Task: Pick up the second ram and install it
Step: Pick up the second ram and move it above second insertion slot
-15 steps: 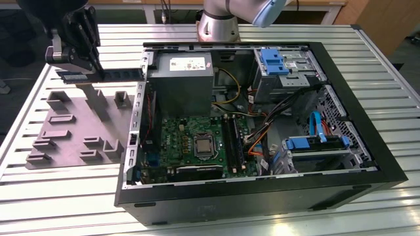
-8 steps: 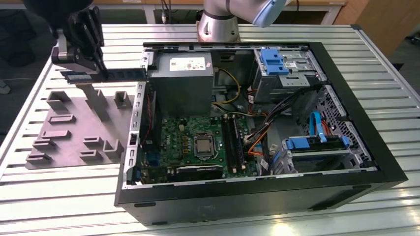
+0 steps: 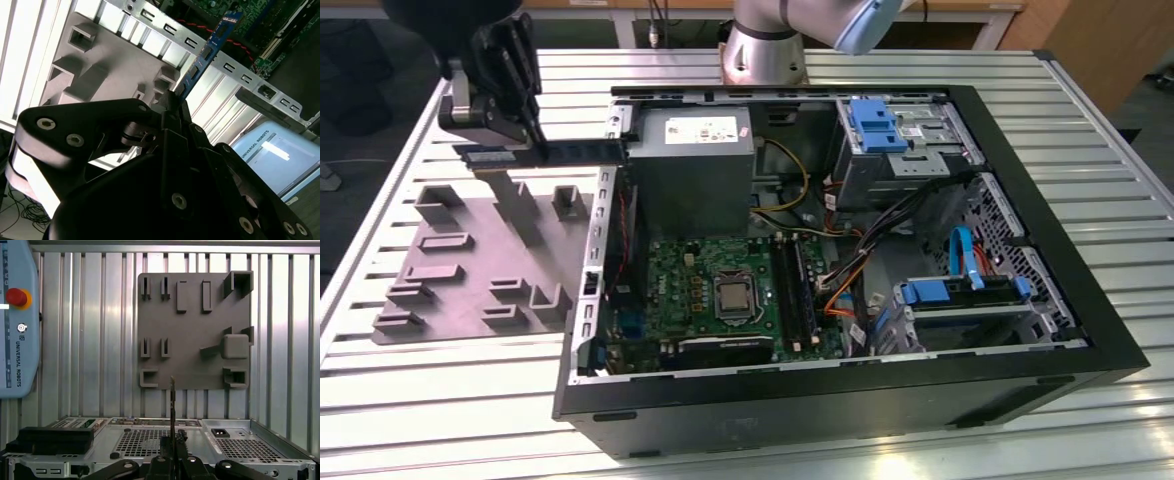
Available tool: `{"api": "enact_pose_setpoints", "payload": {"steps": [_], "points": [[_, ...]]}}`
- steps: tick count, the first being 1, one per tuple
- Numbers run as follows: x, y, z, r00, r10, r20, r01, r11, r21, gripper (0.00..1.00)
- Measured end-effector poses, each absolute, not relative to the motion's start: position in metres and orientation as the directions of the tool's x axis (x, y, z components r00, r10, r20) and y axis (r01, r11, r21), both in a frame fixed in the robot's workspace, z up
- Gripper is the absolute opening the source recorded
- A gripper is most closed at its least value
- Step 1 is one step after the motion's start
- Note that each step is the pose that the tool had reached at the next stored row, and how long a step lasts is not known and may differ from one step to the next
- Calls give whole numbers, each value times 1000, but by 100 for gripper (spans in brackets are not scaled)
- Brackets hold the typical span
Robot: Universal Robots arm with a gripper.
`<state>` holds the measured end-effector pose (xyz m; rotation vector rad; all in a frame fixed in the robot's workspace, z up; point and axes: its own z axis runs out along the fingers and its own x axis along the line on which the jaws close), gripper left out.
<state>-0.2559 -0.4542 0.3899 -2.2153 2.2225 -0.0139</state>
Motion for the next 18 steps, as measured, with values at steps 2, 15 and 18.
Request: {"api": "enact_pose_setpoints", "payload": {"steps": [2, 15, 18], "points": [[-254, -454, 390, -3, -1000, 4, -1000, 3, -9, 14], [-244, -454, 390, -3, -1000, 4, -1000, 3, -9, 14], [-241, -454, 390, -3, -1000, 4, -1000, 3, -9, 14]]}}
